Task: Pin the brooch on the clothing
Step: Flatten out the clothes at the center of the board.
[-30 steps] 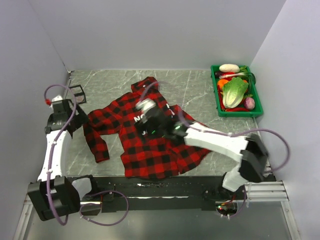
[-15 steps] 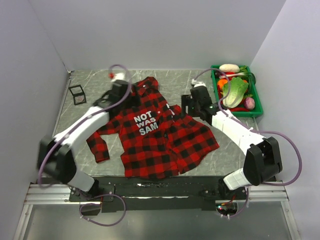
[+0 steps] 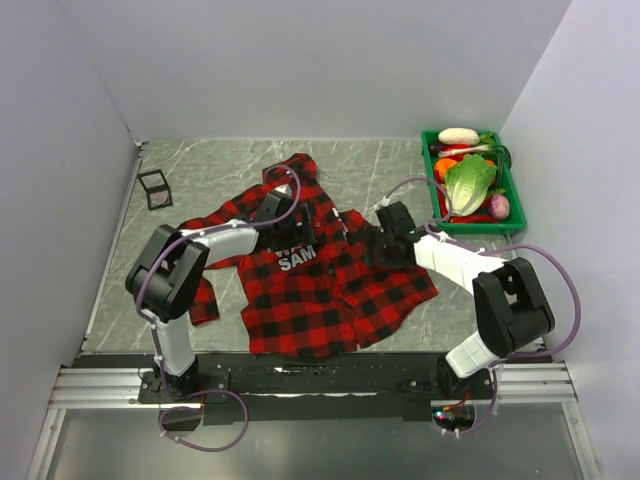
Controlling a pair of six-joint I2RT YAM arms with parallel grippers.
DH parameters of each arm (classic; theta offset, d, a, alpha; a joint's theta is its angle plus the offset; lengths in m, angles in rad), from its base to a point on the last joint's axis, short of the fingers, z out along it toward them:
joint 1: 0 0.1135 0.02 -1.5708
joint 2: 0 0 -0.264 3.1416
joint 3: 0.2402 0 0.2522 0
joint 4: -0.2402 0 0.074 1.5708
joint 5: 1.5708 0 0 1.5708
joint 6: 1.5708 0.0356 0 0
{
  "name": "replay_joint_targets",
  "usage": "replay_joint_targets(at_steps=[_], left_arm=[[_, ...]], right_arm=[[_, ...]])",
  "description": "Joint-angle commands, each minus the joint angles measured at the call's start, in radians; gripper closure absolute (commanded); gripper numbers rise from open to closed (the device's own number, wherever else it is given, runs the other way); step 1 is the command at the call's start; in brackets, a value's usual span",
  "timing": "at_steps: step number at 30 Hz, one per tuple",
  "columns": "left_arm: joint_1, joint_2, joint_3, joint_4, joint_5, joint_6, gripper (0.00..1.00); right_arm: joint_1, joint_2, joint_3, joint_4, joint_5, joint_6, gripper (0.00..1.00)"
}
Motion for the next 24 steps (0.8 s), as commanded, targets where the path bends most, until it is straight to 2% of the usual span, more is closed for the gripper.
replay_joint_targets(at_steps=[1, 5, 7, 11, 17, 20, 24], left_arm=[[0.047, -0.081, -0.14, 0.071, -0.003, -0.054, 0.04], [0.109, -0.156, -0.31, 0.097, 0.005, -0.08, 0.04], [0.133, -0.195, -0.342, 0.097, -0.008, -0.074, 0.04], [0.156, -0.242, -0.365, 0.07, -0.022, -0.048, 0.04], [0.15, -0.268, -0.231, -0.027, -0.068, 0.039, 0.04], [0.124, -0.262, -0.139, -0.052, -0.087, 0.073, 0.04], [0.094, -0.198, -0.016, -0.07, -0.058, 0.096, 0.04]], right_arm=[[0.094, -0.01, -0.016, 0.024, -0.062, 0.063, 0.2], [0.197, 0.004, 0.004, 0.001, -0.079, 0.096, 0.21], [0.244, 0.002, 0.016, -0.008, -0.079, 0.121, 0.21], [0.254, -0.045, 0.047, -0.061, -0.059, 0.146, 0.19], [0.225, -0.148, 0.149, -0.135, 0.073, 0.07, 0.12], [0.147, -0.142, 0.177, -0.132, 0.056, 0.024, 0.1], [0.044, -0.084, 0.162, -0.056, -0.059, -0.04, 0.1]])
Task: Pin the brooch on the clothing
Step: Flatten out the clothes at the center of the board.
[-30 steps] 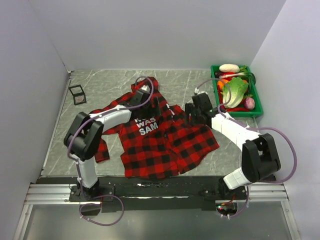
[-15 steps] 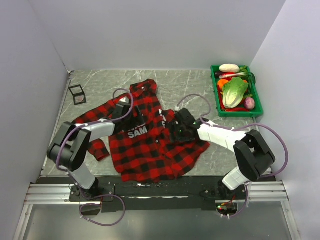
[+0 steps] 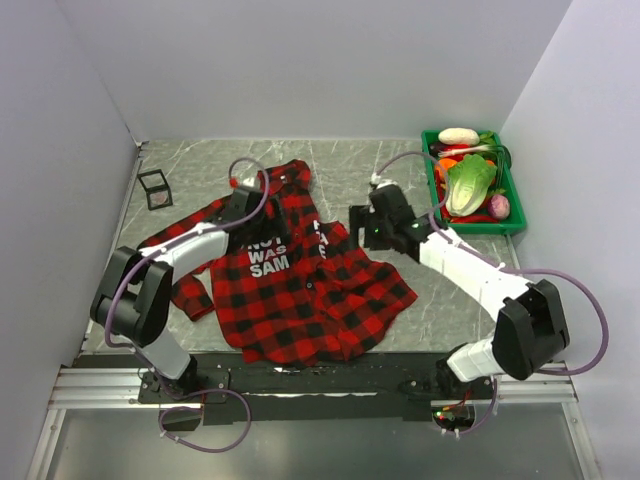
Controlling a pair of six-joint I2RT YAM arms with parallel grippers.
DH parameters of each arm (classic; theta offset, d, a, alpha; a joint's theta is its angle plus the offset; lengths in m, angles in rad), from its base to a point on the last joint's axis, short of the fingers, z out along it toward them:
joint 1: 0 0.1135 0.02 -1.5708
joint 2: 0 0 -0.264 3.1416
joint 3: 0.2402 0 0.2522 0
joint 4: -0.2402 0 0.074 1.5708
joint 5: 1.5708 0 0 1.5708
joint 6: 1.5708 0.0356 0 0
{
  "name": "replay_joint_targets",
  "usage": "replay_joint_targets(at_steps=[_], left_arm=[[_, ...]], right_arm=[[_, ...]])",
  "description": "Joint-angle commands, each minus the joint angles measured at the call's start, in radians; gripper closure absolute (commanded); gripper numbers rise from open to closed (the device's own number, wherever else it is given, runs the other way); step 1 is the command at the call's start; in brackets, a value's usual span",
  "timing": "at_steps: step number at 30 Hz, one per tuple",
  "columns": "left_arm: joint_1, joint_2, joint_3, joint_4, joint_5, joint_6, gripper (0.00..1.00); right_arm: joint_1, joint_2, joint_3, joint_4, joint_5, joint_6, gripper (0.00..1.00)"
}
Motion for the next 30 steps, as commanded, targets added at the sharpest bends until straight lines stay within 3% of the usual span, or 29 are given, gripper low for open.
replay_joint_targets(at_steps=[1, 6, 10, 16, 24, 30], left_arm=[[-0.041, 0.062, 0.158, -0.02, 0.017, 0.055, 0.04], [-0.065, 0.255, 0.426, -0.093, -0.032, 0.107, 0.04], [-0.065, 0.415, 0.688, -0.19, -0.118, 0.153, 0.04], [-0.056, 0.628, 0.966, -0.264, -0.21, 0.24, 0.02], [-0.018, 0.705, 1.023, -0.12, -0.156, 0.297, 0.04], [-0.015, 0.762, 1.083, -0.098, -0.092, 0.339, 0.05]], right_arm=[[-0.105, 0.073, 0.0, 0.069, -0.075, -0.081, 0.1], [-0.127, 0.161, 0.008, 0.16, -0.152, -0.134, 0.13], [-0.139, 0.207, 0.017, 0.202, -0.192, -0.113, 0.14], [-0.145, 0.263, 0.017, 0.255, -0.212, -0.093, 0.17], [-0.145, 0.329, 0.031, 0.269, -0.223, -0.105, 0.2], [-0.145, 0.358, 0.032, 0.278, -0.227, -0.114, 0.22]])
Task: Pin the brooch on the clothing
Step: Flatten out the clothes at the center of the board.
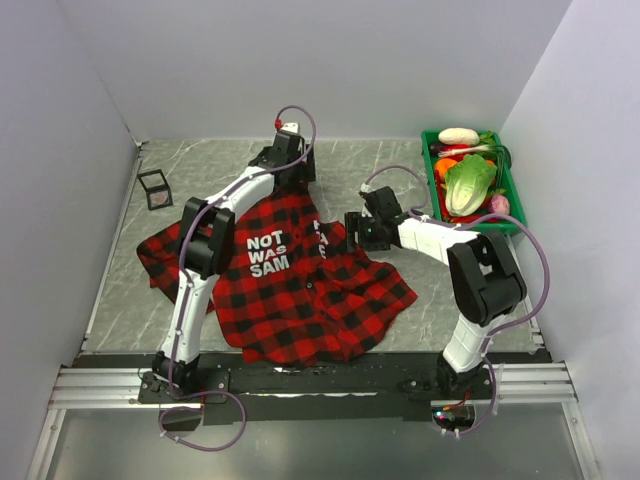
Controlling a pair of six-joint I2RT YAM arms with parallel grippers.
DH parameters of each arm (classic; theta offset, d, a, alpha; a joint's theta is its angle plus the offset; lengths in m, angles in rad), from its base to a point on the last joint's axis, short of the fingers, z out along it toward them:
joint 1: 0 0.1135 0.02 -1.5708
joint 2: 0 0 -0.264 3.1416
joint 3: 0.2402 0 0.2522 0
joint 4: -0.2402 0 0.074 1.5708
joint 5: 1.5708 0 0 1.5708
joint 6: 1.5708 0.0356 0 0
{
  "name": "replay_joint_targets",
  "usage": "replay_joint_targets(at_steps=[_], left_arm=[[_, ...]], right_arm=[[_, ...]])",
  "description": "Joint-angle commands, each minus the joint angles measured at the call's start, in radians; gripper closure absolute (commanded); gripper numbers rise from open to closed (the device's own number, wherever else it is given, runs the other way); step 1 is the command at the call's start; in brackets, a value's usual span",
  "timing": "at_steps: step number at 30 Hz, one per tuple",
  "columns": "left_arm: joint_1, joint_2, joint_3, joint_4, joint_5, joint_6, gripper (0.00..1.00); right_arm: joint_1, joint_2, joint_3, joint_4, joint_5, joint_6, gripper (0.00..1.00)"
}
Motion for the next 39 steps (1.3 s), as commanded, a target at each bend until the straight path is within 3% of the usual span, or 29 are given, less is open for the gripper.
replay_joint_targets(at_steps=[1, 7, 12, 16, 19, 20, 23, 33, 39], left_arm=[[-0.003, 0.034, 0.075, 0.079, 0.061, 0.057, 0.06], [0.003, 0.085, 0.116, 0.085, 0.107, 0.091, 0.08], [0.014, 0.116, 0.138, 0.091, 0.15, 0.075, 0.24], [0.021, 0.114, 0.121, 0.12, 0.203, 0.049, 0.51], [0.032, 0.116, 0.112, 0.132, 0.253, 0.028, 0.83], [0.035, 0.116, 0.111, 0.134, 0.254, 0.015, 0.99], [0.044, 0.085, 0.078, 0.169, 0.279, -0.012, 0.99], [0.121, -0.212, -0.237, 0.462, 0.294, -0.101, 0.99], [0.181, -0.326, -0.402, 0.533, 0.305, -0.146, 0.99]], right_arm=[[-0.006, 0.014, 0.032, 0.043, -0.011, -0.015, 0.23], [-0.006, 0.052, 0.038, 0.047, -0.016, -0.013, 0.25], [-0.006, 0.072, 0.045, 0.052, -0.014, -0.009, 0.3], [-0.006, 0.079, 0.048, 0.053, -0.017, -0.006, 0.48], [-0.006, 0.071, 0.046, 0.049, -0.013, -0.001, 0.62], [-0.005, 0.068, 0.051, 0.044, -0.008, -0.002, 0.72], [-0.016, 0.039, 0.055, 0.004, 0.022, 0.001, 1.0], [-0.008, -0.263, 0.025, -0.129, 0.277, -0.081, 1.0], [0.145, -0.346, -0.006, -0.22, 0.342, -0.098, 1.0]])
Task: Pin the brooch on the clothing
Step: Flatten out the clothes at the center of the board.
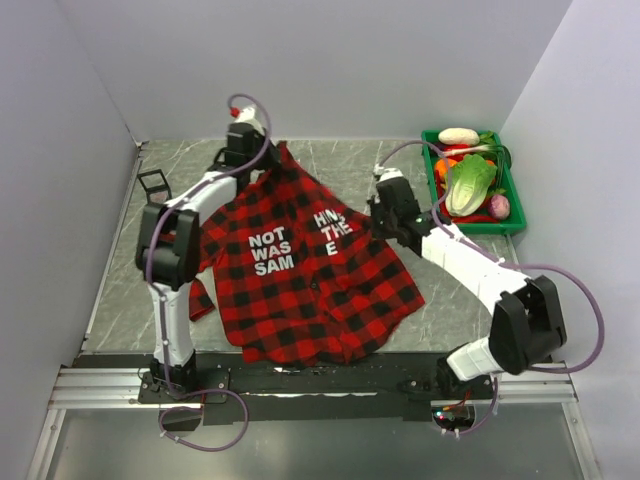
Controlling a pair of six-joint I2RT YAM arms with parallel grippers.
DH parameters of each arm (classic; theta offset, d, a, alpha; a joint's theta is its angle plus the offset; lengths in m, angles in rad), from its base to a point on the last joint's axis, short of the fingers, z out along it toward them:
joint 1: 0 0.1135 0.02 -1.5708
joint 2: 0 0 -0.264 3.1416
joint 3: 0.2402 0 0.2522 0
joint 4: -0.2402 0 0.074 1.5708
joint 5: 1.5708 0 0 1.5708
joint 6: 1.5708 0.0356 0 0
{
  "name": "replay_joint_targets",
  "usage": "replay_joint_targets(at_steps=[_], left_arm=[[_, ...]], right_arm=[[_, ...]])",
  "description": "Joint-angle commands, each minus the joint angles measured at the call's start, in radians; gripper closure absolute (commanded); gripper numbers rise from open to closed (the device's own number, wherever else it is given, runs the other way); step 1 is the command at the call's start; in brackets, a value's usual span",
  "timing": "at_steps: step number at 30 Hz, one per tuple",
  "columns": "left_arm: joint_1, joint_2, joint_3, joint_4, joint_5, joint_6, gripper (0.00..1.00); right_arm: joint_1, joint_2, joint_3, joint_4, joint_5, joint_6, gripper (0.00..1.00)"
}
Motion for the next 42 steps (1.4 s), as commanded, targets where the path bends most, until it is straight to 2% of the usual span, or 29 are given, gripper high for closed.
replay_joint_targets(at_steps=[1, 9, 11, 12, 16, 18, 19, 21, 24, 27, 28, 31, 34, 38, 42], left_arm=[[0.04, -0.106, -0.08, 0.123, 0.008, -0.048, 0.99], [0.049, -0.106, -0.188, 0.048, -0.073, -0.012, 0.99], [0.049, -0.114, -0.209, 0.04, -0.09, -0.009, 0.99], [0.049, -0.117, -0.212, 0.036, -0.092, -0.006, 0.99], [0.049, -0.129, -0.218, 0.01, -0.107, 0.024, 0.99], [0.049, -0.137, -0.226, -0.004, -0.107, 0.033, 0.99], [0.049, -0.146, -0.229, -0.009, -0.107, 0.04, 0.99], [0.048, -0.153, -0.234, -0.02, -0.107, 0.05, 0.99], [0.04, -0.169, -0.228, -0.038, -0.107, 0.065, 0.79], [0.011, -0.189, -0.222, -0.043, -0.119, 0.088, 0.51], [-0.004, -0.19, -0.217, -0.049, -0.15, 0.09, 0.29], [-0.035, -0.206, -0.203, -0.079, -0.225, 0.091, 0.09], [-0.098, -0.229, -0.211, -0.116, -0.292, 0.09, 0.02], [-0.156, -0.255, -0.252, -0.149, -0.403, 0.085, 0.01], [-0.159, -0.27, -0.313, -0.144, -0.302, 0.019, 0.01]], right_arm=[[0.149, -0.046, -0.023, -0.106, 0.086, -0.015, 1.0], [0.466, 0.003, -0.035, -0.075, -0.08, 0.128, 1.0], [0.51, 0.039, 0.001, -0.083, -0.084, 0.134, 1.0], [0.522, 0.049, 0.015, -0.093, -0.075, 0.133, 0.97], [0.533, 0.061, 0.068, -0.127, -0.02, 0.134, 0.41], [0.521, 0.031, 0.084, -0.133, 0.035, 0.117, 0.26], [0.49, 0.021, 0.094, -0.141, 0.051, 0.12, 0.01], [0.446, -0.014, 0.097, -0.147, 0.055, 0.129, 0.0], [0.317, -0.045, 0.071, -0.156, 0.028, 0.171, 0.0], [0.216, -0.046, 0.022, -0.149, 0.046, 0.186, 0.01], [0.196, -0.042, 0.008, -0.147, 0.04, 0.189, 0.02], [0.125, -0.005, -0.021, -0.129, -0.014, 0.22, 0.04], [0.07, 0.017, -0.066, -0.097, -0.06, 0.251, 0.05], [0.021, 0.038, -0.126, 0.004, -0.107, 0.271, 0.07], [0.002, 0.089, -0.139, 0.071, -0.167, 0.284, 0.1]])
